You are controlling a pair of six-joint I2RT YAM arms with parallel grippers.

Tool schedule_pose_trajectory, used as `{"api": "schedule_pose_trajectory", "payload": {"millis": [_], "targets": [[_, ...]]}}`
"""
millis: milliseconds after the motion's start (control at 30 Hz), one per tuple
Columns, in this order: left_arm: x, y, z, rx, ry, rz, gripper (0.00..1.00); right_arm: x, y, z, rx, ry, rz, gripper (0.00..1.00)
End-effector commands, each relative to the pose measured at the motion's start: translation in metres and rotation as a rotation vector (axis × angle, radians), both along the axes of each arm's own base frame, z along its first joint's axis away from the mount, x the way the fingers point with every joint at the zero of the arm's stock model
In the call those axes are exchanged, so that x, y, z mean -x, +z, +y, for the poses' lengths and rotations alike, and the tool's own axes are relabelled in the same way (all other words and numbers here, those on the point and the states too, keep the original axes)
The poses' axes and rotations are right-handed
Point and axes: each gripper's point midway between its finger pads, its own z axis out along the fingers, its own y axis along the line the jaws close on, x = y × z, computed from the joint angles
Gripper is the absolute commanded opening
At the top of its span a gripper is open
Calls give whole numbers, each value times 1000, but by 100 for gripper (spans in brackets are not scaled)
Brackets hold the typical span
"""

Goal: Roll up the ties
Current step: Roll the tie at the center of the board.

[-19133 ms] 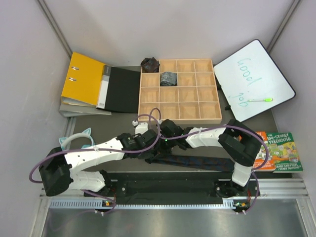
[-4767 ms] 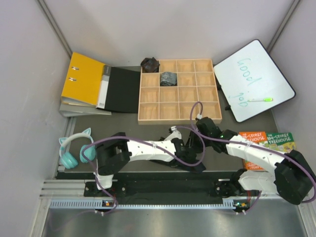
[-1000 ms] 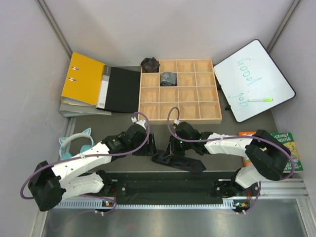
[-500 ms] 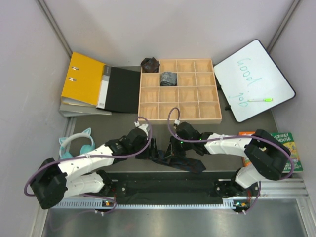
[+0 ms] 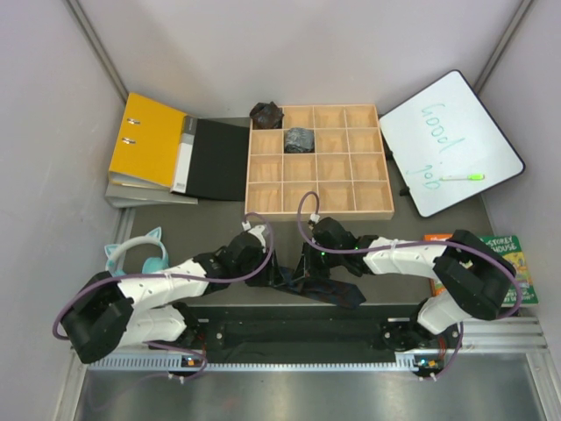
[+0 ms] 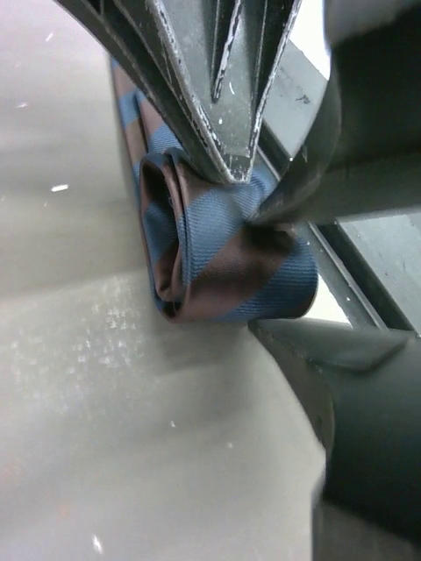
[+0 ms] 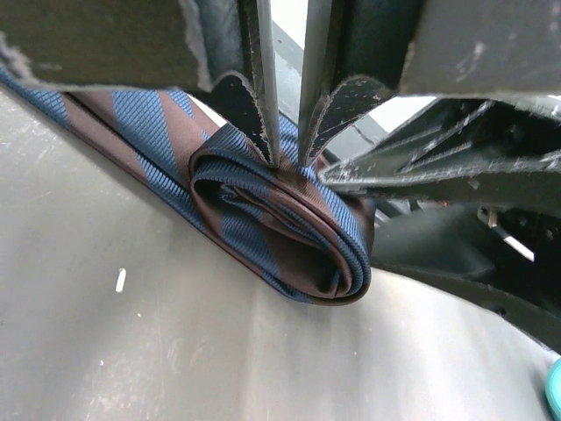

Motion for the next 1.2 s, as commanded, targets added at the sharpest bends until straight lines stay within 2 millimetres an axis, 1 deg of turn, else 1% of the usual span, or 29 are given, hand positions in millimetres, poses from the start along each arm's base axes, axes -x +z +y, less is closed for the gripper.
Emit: {"api": "schedule_pose_trajectory", "payload": {"millis": [0, 33, 67, 167, 200, 233, 367, 400, 433, 467, 500, 533, 600, 633, 700, 767, 833, 867, 933, 967, 1000, 1033, 1067, 1100, 1133, 1167], "targets": [[-2, -6, -7, 33, -6, 1, 42, -3, -13, -7, 43, -4, -13, 16], [0, -6, -9, 40, -17, 9, 39, -3, -13, -7, 41, -2, -17, 16], [2, -6, -10, 46, -28, 18, 29, -3, -14, -7, 44, -1, -13, 16], [1, -3, -12, 44, -28, 21, 16, -4, -12, -6, 41, 2, -15, 16], [1, -1, -10, 24, -23, 30, 8, -4, -12, -7, 42, 0, -14, 16], [-1, 0, -7, 5, -14, 30, 6, -5, -10, -6, 40, 1, -18, 16], [-9, 3, 16, -152, 57, 31, 5, -11, -4, -9, 40, -3, -30, 18], [-20, 11, 20, -185, 97, -7, 4, -11, 1, -10, 38, -5, -35, 20], [-15, 7, 32, -247, 100, 14, 4, -12, 2, -11, 41, -9, -37, 20], [-17, 11, 36, -267, 107, 6, 3, -15, 6, -14, 35, -17, -46, 21], [-23, 16, 40, -295, 128, -16, 3, -15, 8, -16, 37, -19, -47, 21], [-20, 17, 47, -328, 131, -8, 3, -16, 9, -18, 37, -25, -50, 22], [-25, 24, 50, -349, 146, -35, 3, -19, 14, -23, 30, -35, -60, 22], [-23, 25, 55, -369, 148, -33, 2, -19, 14, -25, 33, -42, -58, 22], [-26, 31, 55, -378, 156, -51, 3, -20, 17, -30, 28, -50, -65, 22], [-26, 32, 61, -420, 162, -63, 2, -20, 18, -34, 29, -59, -66, 22], [-30, 36, 63, -453, 177, -87, 2, -21, 19, -37, 27, -67, -69, 22], [-31, 34, 66, -484, 181, -85, 1, -20, 19, -38, 27, -67, -69, 22], [-29, 38, 70, -540, 191, -86, 0, -20, 18, -41, 30, -72, -67, 23], [-32, 36, 76, -592, 202, -97, 0, -19, 19, -41, 27, -73, -68, 23], [-32, 40, 76, -616, 205, -99, 0, -20, 19, -42, 28, -76, -69, 23], [-31, 40, 75, -638, 197, -107, 0, -19, 19, -42, 27, -76, -70, 23], [-33, 40, 77, -681, 206, -124, 0, -19, 20, -43, 27, -78, -69, 23], [-36, 45, 73, -686, 213, -143, 0, -19, 19, -44, 29, -79, -68, 23], [-30, 46, 73, -720, 201, -146, 0, -19, 20, -44, 27, -79, -69, 23], [-29, 43, 73, -756, 197, -149, 0, -19, 19, -45, 29, -82, -69, 23]]}}
